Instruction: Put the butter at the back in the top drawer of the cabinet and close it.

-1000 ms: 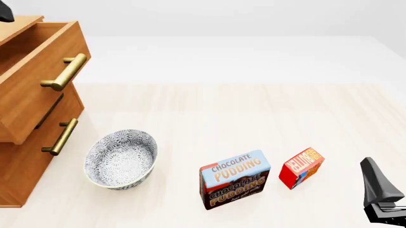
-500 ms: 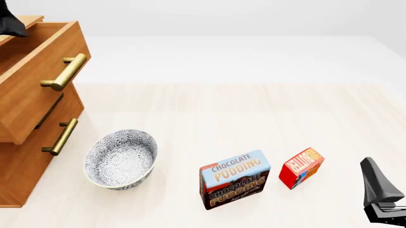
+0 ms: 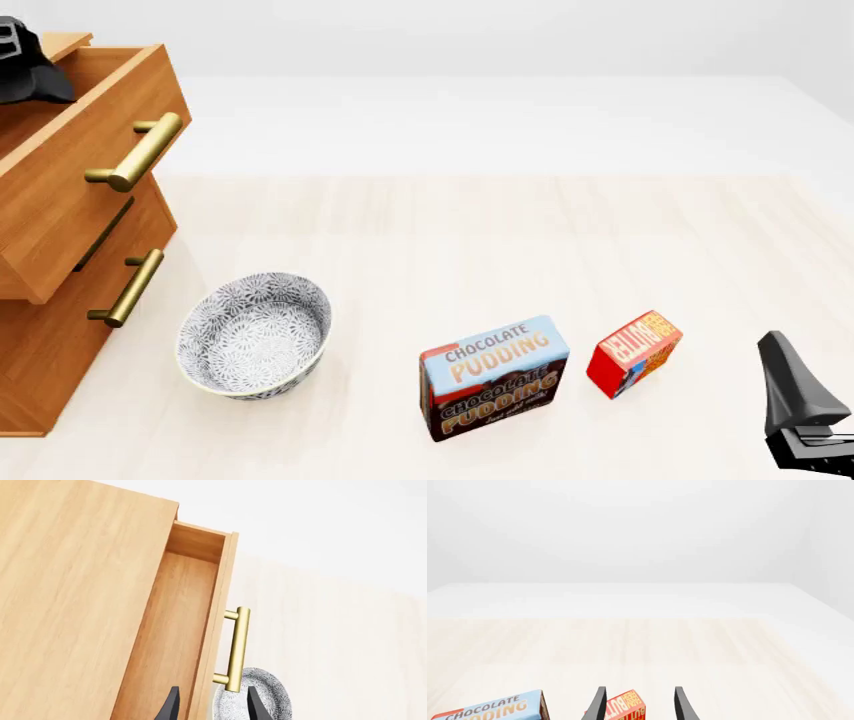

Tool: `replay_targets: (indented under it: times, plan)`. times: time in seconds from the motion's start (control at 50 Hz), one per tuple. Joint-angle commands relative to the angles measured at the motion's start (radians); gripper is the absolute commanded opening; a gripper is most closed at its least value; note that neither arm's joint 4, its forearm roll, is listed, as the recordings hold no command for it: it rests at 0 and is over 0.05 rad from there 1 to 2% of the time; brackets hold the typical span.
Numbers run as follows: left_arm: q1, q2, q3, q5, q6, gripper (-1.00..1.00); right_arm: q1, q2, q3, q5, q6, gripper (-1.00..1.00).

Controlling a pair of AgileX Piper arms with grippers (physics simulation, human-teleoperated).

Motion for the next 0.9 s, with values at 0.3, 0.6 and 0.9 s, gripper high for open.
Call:
replay_targets:
  times: [0.3,0.6,0.9]
  plan:
    - [-0.001,0.011,0.07,-0.047,-0.003,1.0,0.0,0.0,0.0,0.0,0.0,1.0]
    - [-0.002,0.014,0.092,-0.061,0.003,1.0,0.0,0.0,0.0,0.0,0.0,1.0]
    - [0.0,0.02,0.117,-0.08,0.001,1.0,0.0,0.0,0.0,0.0,0.0,1.0]
